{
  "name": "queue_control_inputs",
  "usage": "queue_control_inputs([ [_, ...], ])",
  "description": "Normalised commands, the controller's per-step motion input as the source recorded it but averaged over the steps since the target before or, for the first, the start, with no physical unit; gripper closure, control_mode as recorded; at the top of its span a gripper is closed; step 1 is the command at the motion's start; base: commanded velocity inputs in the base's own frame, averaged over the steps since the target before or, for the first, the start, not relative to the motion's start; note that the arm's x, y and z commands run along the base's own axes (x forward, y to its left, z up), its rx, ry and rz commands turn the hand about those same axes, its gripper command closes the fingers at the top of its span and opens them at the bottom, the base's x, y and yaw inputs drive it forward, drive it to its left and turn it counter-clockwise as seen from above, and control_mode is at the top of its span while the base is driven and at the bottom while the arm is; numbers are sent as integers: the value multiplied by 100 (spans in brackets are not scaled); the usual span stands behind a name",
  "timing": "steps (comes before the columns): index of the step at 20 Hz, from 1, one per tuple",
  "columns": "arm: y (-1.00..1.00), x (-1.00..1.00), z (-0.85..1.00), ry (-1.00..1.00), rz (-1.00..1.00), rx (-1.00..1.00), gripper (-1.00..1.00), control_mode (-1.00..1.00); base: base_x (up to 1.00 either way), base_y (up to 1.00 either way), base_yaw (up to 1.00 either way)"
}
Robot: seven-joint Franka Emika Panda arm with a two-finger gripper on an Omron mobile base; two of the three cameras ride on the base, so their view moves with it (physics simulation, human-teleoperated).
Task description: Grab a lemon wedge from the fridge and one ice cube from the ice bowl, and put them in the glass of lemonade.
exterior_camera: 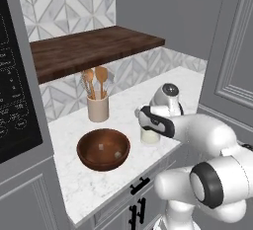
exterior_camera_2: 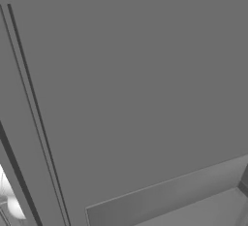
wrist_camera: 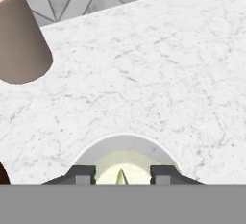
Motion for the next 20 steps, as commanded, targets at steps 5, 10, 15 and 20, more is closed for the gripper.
queue_control_inputs([
  [5,10,-2,20,0,1,0,-100,-100,0,0,0],
  [10,87,-78,43,0,16,-1,-100,-100,0,0,0],
  [15,100,-60,1,7,23,-4,-100,-100,0,0,0],
  [20,100,16,-19,22,12,0,-100,-100,0,0,0],
])
